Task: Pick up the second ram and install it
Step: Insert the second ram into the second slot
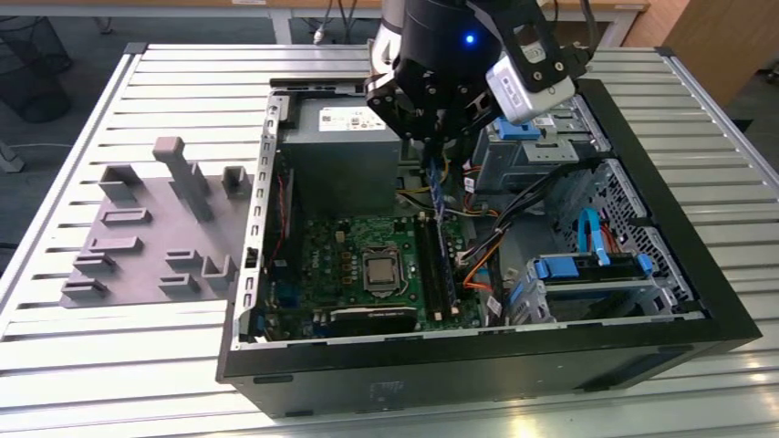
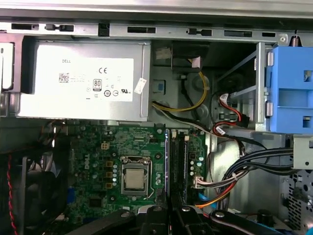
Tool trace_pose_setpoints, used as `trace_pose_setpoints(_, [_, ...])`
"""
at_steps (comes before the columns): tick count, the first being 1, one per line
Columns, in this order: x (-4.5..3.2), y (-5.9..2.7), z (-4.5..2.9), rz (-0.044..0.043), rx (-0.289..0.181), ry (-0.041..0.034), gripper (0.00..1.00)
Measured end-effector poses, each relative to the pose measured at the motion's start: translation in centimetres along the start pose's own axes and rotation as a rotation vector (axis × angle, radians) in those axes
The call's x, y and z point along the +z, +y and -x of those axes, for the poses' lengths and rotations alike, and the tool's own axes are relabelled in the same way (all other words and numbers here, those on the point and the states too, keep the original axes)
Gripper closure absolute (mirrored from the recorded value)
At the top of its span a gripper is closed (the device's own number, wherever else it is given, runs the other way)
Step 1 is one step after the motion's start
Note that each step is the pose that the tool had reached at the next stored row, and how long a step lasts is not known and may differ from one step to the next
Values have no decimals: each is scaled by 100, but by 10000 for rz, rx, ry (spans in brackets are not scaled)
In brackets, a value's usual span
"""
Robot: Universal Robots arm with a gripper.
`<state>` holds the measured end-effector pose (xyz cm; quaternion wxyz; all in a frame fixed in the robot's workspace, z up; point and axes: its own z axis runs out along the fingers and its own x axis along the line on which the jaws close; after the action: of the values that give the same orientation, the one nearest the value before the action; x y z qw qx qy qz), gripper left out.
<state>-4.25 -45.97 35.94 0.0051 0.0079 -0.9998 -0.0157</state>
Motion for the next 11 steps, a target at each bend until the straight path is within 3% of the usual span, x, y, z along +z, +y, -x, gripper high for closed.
trace_pose_setpoints(7, [3, 0, 0, 1, 3, 1, 86])
trace_pose_setpoints(11, [58, -1, 1, 3, 98, 46, 86])
